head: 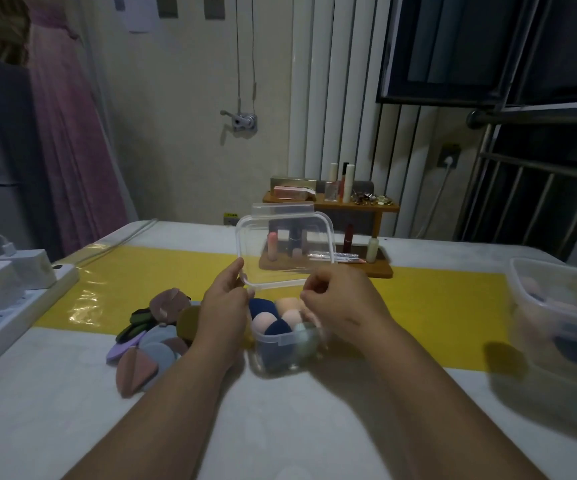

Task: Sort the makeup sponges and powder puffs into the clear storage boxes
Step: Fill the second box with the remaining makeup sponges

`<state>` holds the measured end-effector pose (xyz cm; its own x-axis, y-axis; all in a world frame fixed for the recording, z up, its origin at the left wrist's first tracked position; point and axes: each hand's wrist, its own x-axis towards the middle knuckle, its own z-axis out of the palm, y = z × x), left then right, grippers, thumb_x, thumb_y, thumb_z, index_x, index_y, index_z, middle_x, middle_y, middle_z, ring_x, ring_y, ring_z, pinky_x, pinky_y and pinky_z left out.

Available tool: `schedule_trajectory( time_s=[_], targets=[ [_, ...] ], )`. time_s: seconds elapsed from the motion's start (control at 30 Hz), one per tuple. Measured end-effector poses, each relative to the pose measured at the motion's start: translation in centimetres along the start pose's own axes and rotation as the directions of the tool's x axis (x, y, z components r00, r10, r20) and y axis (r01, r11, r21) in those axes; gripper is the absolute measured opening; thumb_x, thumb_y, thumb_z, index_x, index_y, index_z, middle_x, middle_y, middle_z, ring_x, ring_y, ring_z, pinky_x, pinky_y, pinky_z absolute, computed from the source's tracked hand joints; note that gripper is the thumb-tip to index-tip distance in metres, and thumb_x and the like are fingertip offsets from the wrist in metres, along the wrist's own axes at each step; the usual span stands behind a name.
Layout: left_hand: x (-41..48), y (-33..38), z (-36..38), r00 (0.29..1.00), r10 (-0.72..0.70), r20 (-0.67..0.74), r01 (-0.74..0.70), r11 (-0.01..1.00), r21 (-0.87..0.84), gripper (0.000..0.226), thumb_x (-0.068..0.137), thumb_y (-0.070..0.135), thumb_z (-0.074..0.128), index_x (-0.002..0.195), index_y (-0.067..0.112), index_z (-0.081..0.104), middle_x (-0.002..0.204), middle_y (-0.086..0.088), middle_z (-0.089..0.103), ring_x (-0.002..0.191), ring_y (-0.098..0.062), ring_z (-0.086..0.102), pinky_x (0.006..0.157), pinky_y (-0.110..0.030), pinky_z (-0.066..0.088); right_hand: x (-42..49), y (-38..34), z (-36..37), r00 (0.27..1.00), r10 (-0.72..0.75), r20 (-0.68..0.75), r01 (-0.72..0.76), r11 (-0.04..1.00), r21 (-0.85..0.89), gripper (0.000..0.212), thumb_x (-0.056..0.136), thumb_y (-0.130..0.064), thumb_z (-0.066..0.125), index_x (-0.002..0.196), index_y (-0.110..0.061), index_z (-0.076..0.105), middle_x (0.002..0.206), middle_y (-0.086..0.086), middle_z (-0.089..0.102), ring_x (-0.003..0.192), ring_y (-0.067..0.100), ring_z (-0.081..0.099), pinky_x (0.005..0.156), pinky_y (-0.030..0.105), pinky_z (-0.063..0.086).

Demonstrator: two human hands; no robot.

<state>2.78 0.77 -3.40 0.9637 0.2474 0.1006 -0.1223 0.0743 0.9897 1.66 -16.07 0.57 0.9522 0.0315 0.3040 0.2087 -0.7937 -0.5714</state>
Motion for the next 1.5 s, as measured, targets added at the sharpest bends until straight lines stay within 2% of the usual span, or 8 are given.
schedule_trajectory(
  time_s=[0.27, 0.47, 0.63, 0.77, 1.03, 1.17, 1.27, 1.5],
  targets=[
    [0.3, -0.2, 0.4, 0.999, 0.006, 0.031, -0.008, 0.997, 0.073, 0.064, 0.091, -0.004, 0.034, 0.141, 0.034, 0.048, 0.141, 0.003, 0.050, 0.125, -0.015, 0.047, 0.107, -0.044, 0.044, 1.1, 2.7, -0.1, 0.968, 0.196, -0.157, -0.173, 0.973, 0.150, 0.012, 0.085, -0.019, 0.063, 0.094, -0.024, 0.068, 0.114, -0.001, 0.054, 0.097, 0.019, 0.055, 0.078, 0.029, 0.043],
    [-0.2, 0.0, 0.6, 1.000, 0.021, 0.010, -0.022, 0.998, 0.065, 0.066, 0.092, -0.008, 0.034, 0.137, 0.038, 0.047, 0.136, 0.007, 0.048, 0.126, -0.015, 0.046, 0.108, -0.043, 0.043, 0.8, 3.3, -0.8, 0.949, 0.256, -0.185, -0.211, 0.950, 0.231, 0.013, 0.095, -0.022, 0.053, 0.098, -0.019, 0.065, 0.102, -0.001, 0.061, 0.090, 0.019, 0.055, 0.069, 0.029, 0.037],
    [-0.3, 0.5, 0.7, 1.000, 0.009, -0.005, -0.008, 1.000, 0.011, 0.071, 0.091, -0.017, 0.032, 0.136, 0.036, 0.043, 0.146, 0.000, 0.045, 0.128, -0.015, 0.047, 0.107, -0.036, 0.041, 0.5, 3.7, -0.6, 0.923, 0.347, -0.164, -0.233, 0.846, 0.479, 0.026, 0.098, -0.042, 0.045, 0.120, -0.032, 0.055, 0.126, -0.001, 0.060, 0.109, 0.024, 0.059, 0.094, 0.042, 0.049],
    [-0.2, 0.4, 0.5, 1.000, -0.018, 0.010, 0.018, 1.000, -0.008, 0.077, 0.089, -0.018, 0.031, 0.142, 0.038, 0.039, 0.146, 0.004, 0.048, 0.128, -0.014, 0.047, 0.104, -0.034, 0.044, 0.5, 3.6, -0.4, 0.918, 0.393, -0.040, -0.290, 0.740, 0.606, 0.060, 0.096, -0.057, 0.039, 0.151, -0.033, 0.034, 0.150, -0.005, 0.042, 0.133, 0.027, 0.046, 0.111, 0.051, 0.037],
    [0.1, 0.0, 0.7, 0.997, -0.051, 0.054, 0.054, 0.997, -0.052, 0.070, 0.089, -0.014, 0.037, 0.132, 0.037, 0.057, 0.127, 0.010, 0.060, 0.123, -0.010, 0.053, 0.094, -0.034, 0.051, 0.5, 3.6, -0.6, 0.891, 0.452, -0.031, -0.303, 0.645, 0.702, 0.068, 0.092, -0.070, 0.032, 0.143, -0.029, 0.051, 0.148, -0.002, 0.049, 0.135, 0.021, 0.045, 0.114, 0.047, 0.035],
    [-0.7, 0.3, 0.9, 0.991, -0.069, 0.115, 0.096, 0.962, -0.254, 0.041, 0.098, 0.010, 0.039, 0.121, 0.029, 0.067, 0.117, 0.004, 0.067, 0.114, -0.015, 0.060, 0.094, -0.039, 0.052, -0.2, 3.6, -1.1, 0.859, 0.512, -0.017, -0.330, 0.580, 0.745, 0.059, 0.093, -0.071, 0.031, 0.127, -0.035, 0.063, 0.136, 0.001, 0.058, 0.123, 0.027, 0.055, 0.105, 0.051, 0.045],
    [-1.1, 0.6, 1.0, 0.996, -0.034, 0.082, 0.057, 0.950, -0.306, 0.032, 0.104, 0.030, 0.038, 0.102, 0.024, 0.070, 0.106, 0.001, 0.070, 0.112, -0.022, 0.062, 0.085, -0.036, 0.051, -0.6, 3.7, -1.9, 0.849, 0.528, 0.027, -0.321, 0.474, 0.820, 0.044, 0.099, -0.061, 0.037, 0.102, -0.033, 0.070, 0.107, -0.004, 0.068, 0.097, 0.021, 0.064, 0.076, 0.040, 0.053],
    [-2.1, 1.0, 0.6, 0.996, -0.059, 0.059, 0.066, 0.991, -0.118, 0.033, 0.100, 0.050, 0.040, 0.093, 0.025, 0.062, 0.102, -0.002, 0.065, 0.095, -0.026, 0.062, 0.074, -0.043, 0.050, -0.8, 4.9, -3.4, 0.839, 0.509, 0.192, -0.443, 0.435, 0.784, 0.018, 0.089, -0.016, 0.056, 0.088, -0.016, 0.074, 0.097, 0.005, 0.066, 0.080, 0.025, 0.061, 0.059, 0.030, 0.047]
  ],
)
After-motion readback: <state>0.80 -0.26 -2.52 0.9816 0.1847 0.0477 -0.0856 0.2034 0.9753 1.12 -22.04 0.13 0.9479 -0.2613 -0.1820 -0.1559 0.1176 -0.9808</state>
